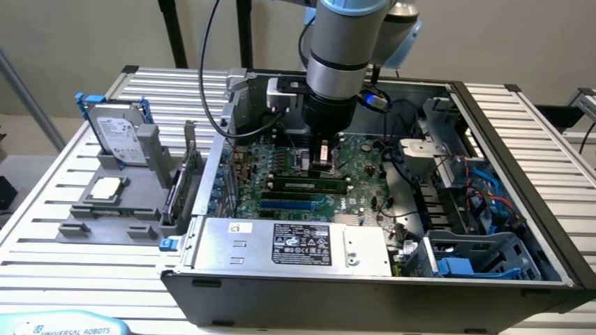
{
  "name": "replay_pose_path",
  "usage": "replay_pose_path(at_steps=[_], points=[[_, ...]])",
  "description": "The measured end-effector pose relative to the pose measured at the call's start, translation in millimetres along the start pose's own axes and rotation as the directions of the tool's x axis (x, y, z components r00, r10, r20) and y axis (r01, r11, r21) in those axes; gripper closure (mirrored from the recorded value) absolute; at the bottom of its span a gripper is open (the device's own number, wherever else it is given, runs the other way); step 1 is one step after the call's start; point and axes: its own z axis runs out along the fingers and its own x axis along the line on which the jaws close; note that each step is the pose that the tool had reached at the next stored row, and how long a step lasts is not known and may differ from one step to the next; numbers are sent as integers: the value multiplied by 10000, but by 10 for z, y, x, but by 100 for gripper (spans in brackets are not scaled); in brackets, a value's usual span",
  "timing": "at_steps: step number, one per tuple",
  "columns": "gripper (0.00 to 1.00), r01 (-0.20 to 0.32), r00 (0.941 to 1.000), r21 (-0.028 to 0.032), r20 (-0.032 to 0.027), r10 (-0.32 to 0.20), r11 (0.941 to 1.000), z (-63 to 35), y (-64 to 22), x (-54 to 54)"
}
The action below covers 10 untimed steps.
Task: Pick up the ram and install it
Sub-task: 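Press down the ram until it locks into place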
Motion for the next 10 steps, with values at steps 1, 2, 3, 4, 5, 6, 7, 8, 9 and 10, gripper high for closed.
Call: replay_pose_path(at_steps=[1, 2, 3, 4, 5, 6, 7, 8, 9, 10], points=[[89, 2, 10000, 26, 1, -2, 10000, 12, -1, -2], [89, 2, 10000, 46, 2, -2, 10000, 25, -1, -4], [89, 2, 10000, 62, 4, -2, 10000, 40, -2, -6], [89, 4, 10000, 73, 4, -4, 10000, 54, -3, -9], [89, 3, 10000, 80, 5, -3, 10000, 66, -2, -12], [89, 2, 10000, 83, 5, -2, 10000, 74, -2, -18], [89, 2, 10000, 87, 3, -2, 10000, 79, 0, -23], [89, 2, 10000, 91, 5, -3, 10000, 85, 1, -29], [89, 3, 10000, 95, 7, -3, 10000, 90, 2, -33], [89, 2, 10000, 100, 6, -2, 9999, 94, 5, -35]])
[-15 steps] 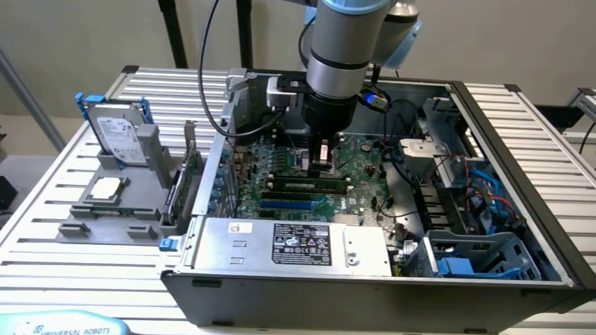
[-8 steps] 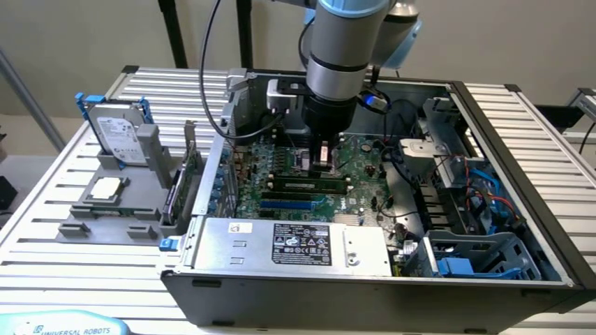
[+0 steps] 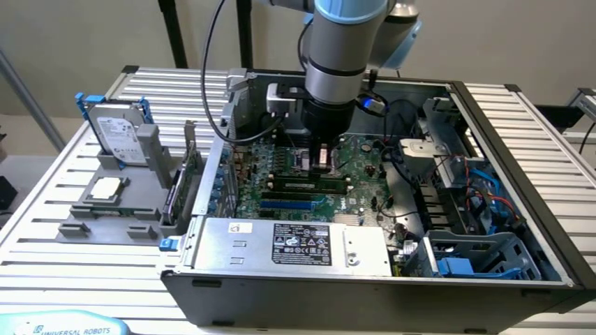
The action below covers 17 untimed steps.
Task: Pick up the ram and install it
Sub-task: 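Press down the ram until it locks into place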
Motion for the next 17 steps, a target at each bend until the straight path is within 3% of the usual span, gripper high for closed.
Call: replay_pose_path(at_steps=[13, 15, 17], points=[[89, 1, 10000, 57, -2, -1, 10000, 77, 14, -1], [89, 0, 10000, 65, 24, 0, 10000, 50, 15, -3], [89, -1, 10000, 58, 2, 1, 10000, -47, 19, -1]])
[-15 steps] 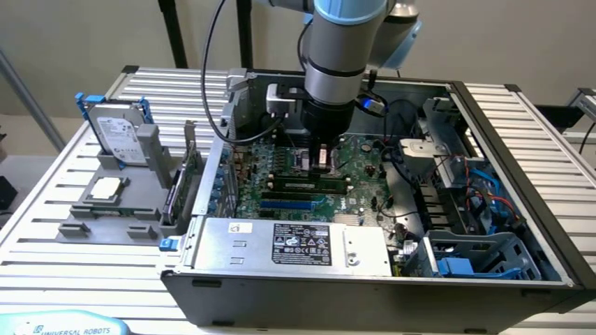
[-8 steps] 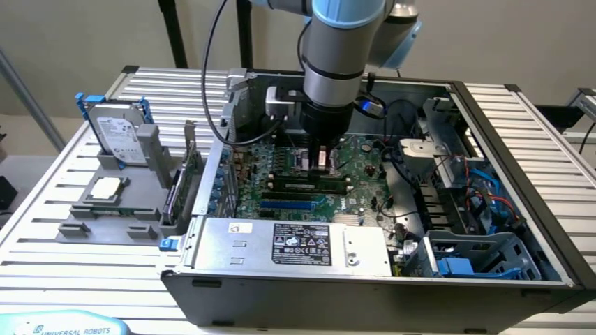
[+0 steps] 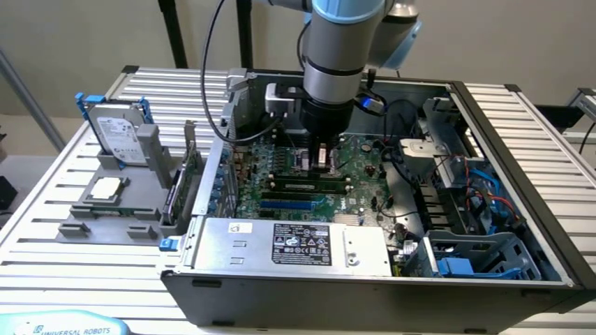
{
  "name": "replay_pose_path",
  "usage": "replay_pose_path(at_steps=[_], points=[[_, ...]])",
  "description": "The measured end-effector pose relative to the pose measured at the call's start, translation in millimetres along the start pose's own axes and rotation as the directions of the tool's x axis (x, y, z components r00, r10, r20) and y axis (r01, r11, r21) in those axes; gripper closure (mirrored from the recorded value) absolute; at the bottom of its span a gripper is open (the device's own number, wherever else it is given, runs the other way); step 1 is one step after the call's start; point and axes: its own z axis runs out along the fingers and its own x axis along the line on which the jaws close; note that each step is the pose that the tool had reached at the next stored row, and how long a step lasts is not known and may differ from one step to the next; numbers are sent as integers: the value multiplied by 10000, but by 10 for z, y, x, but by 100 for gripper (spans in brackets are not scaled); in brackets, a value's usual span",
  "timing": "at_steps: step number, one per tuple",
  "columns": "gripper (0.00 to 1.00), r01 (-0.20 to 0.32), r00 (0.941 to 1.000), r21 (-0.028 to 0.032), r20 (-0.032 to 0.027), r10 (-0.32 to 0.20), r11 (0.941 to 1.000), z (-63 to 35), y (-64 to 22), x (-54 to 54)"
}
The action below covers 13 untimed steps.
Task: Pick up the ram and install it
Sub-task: 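Press down the ram until it locks into place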
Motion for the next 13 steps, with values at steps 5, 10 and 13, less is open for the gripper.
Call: replay_pose_path(at_steps=[5, 10, 13], points=[[89, 1, 10000, 1, 1, -1, 10000, -115, 3, 1], [89, 1, 10000, 0, 0, -1, 10000, -116, 3, 1], [89, 1, 10000, 0, 0, -1, 10000, -116, 3, 1]])
